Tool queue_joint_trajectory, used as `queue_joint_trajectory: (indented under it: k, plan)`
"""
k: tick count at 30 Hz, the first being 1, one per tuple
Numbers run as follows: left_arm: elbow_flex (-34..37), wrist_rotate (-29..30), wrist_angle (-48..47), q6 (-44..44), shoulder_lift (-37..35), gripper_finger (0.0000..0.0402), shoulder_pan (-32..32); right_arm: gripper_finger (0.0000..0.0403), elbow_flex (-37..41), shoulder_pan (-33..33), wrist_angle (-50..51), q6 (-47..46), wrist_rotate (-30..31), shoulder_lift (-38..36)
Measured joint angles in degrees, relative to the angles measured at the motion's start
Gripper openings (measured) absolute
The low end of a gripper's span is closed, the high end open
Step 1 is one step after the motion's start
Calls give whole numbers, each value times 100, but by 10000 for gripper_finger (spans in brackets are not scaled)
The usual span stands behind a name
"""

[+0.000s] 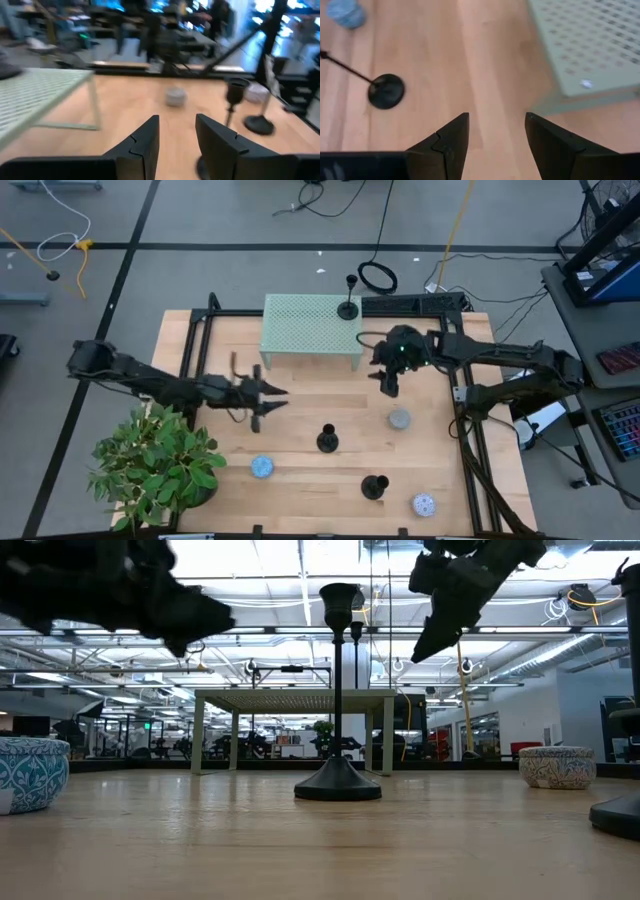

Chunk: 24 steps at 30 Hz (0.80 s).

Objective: Pick & Place candle stick holders
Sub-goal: Put the top black candle holder on the shelf

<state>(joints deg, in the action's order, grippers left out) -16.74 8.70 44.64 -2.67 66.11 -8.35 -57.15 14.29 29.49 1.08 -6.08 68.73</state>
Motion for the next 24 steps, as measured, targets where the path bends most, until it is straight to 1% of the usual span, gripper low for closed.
queue_joint_trajectory:
  k: [6,11,17,21,24]
  plan:
    - [-984,-811,-301,256,1336,131,-45,185,317,-332,-440,-28,1,0]
    - [-1748,-1260,-750,514,2093,131,-43,182,496,-469,-447,-204,1,0]
    - [-2418,-2048,-951,729,2913,131,-32,181,757,-587,-439,-193,1,2]
    - [-2692,-2157,-1037,811,3234,131,3,180,875,-591,-469,-254,5,2]
    - [-2819,-2174,-1029,725,3316,131,85,180,968,-591,-534,-251,4,2]
